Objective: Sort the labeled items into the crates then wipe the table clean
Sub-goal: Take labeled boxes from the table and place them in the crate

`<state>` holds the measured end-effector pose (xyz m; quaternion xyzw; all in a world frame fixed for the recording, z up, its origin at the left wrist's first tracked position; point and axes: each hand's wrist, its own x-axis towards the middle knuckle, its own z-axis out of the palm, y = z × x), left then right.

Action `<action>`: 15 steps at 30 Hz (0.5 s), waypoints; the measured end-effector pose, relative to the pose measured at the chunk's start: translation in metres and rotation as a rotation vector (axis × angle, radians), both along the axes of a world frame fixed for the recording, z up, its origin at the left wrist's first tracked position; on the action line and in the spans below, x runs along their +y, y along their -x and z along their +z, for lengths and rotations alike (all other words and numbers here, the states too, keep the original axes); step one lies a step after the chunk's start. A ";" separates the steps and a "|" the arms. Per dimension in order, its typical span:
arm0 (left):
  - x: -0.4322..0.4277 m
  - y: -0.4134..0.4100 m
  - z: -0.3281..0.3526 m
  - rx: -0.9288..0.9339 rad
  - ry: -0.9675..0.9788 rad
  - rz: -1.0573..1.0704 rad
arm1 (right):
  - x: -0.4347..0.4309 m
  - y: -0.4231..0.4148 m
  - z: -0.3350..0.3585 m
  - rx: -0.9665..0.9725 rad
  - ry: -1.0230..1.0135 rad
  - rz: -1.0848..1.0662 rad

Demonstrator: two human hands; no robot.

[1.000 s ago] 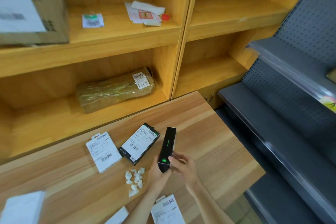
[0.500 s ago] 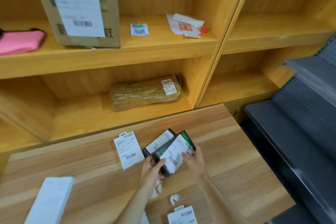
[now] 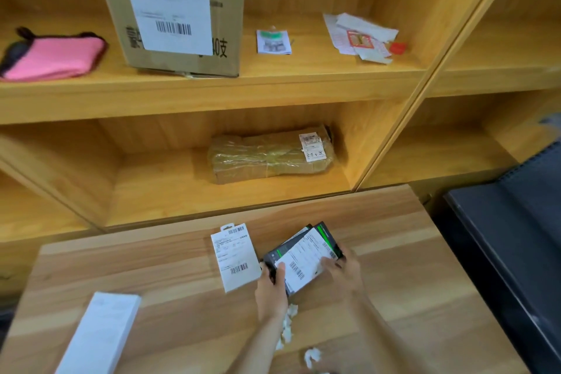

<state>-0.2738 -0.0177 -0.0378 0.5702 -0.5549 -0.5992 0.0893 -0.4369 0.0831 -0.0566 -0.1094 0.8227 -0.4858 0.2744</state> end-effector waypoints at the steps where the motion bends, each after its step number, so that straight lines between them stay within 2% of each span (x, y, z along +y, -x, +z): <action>1: 0.001 0.004 0.003 -0.012 -0.002 0.002 | 0.001 0.007 -0.014 0.014 -0.005 0.010; 4: 0.002 0.012 0.002 -0.051 -0.021 0.050 | -0.011 0.006 0.010 0.094 -0.042 0.070; 8: -0.005 0.017 -0.001 -0.123 -0.025 0.086 | -0.013 0.012 0.005 0.064 -0.091 0.082; 15: -0.014 0.022 -0.006 -0.167 -0.148 0.202 | -0.019 0.004 0.003 -0.108 -0.071 0.040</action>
